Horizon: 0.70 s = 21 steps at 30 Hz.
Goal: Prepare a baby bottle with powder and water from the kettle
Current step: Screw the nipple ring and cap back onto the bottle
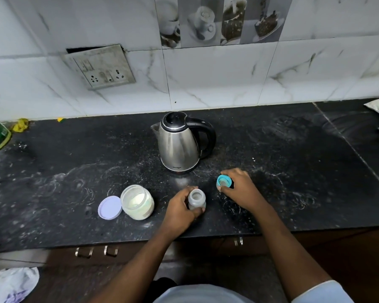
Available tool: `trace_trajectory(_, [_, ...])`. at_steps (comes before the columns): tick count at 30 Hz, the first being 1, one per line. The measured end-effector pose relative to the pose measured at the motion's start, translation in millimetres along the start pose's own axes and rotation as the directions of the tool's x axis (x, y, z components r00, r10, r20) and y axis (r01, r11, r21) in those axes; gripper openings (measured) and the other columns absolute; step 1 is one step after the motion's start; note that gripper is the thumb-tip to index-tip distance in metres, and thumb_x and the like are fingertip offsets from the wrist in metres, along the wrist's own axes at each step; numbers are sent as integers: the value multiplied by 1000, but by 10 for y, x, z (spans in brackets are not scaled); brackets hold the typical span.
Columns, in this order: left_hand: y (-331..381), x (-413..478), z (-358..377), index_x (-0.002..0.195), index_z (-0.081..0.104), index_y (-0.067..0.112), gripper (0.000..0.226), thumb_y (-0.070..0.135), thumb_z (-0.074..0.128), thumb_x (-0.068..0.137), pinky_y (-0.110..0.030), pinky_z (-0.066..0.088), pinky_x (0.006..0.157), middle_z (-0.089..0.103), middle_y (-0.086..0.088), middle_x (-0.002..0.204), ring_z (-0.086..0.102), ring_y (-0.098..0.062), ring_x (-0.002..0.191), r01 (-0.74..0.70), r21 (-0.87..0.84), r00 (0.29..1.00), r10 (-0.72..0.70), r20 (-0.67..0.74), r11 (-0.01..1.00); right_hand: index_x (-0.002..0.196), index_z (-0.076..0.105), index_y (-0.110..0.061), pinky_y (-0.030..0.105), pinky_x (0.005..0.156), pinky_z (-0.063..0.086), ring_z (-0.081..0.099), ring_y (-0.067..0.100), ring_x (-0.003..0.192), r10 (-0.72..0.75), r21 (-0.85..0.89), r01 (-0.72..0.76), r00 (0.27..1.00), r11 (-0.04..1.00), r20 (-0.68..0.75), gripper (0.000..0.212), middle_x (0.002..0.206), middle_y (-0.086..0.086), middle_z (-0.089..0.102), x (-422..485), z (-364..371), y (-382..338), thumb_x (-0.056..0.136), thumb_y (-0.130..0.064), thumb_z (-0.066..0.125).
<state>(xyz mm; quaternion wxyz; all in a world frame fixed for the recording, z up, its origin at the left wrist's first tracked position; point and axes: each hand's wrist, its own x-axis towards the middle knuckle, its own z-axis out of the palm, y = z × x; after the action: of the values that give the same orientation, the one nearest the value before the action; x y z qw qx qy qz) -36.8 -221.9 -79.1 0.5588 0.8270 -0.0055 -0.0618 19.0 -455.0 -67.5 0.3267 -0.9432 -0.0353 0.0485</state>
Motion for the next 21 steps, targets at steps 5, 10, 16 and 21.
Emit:
trace_trajectory(5, [-19, 22, -18, 124, 65, 35, 64, 7, 92, 73, -15, 50, 97, 73, 15, 122, 67, 8, 110, 16, -3, 1000, -16, 24, 1000, 143, 57, -20, 33, 104, 41, 47, 19, 130, 0, 42, 0, 1000, 999, -16, 57, 138, 0, 56, -39, -13, 3, 89, -31, 75])
trace_trajectory(10, [59, -24, -64, 153, 47, 27, 100, 34, 98, 68, -18, 42, 113, 58, 12, 149, 55, 5, 133, 69, -30, 996, -67, 61, 997, 141, 60, -18, 41, 105, 49, 52, 16, 124, 4, 76, -2, 999, 997, -37, 56, 133, -2, 56, -70, -90, 1, 89, -32, 74])
trace_trajectory(16, [534, 13, -101, 153, 44, 35, 90, 68, 77, 76, -36, 23, 125, 44, 15, 158, 27, -9, 155, -185, 204, 976, 203, -74, 961, 133, 67, -17, 14, 86, 47, 58, 0, 95, -34, 199, 58, 992, 978, -124, 47, 115, -9, 60, -119, -295, -162, 89, -26, 79])
trace_trajectory(21, [841, 243, -80, 147, 54, 34, 74, 49, 85, 81, -48, 5, 130, 55, 12, 151, 28, -8, 154, -226, 371, 974, 219, 63, 901, 125, 72, -22, 14, 81, 52, 64, 3, 92, -120, 337, 160, 983, 928, -137, 41, 109, -13, 65, -210, -488, -488, 86, -23, 83])
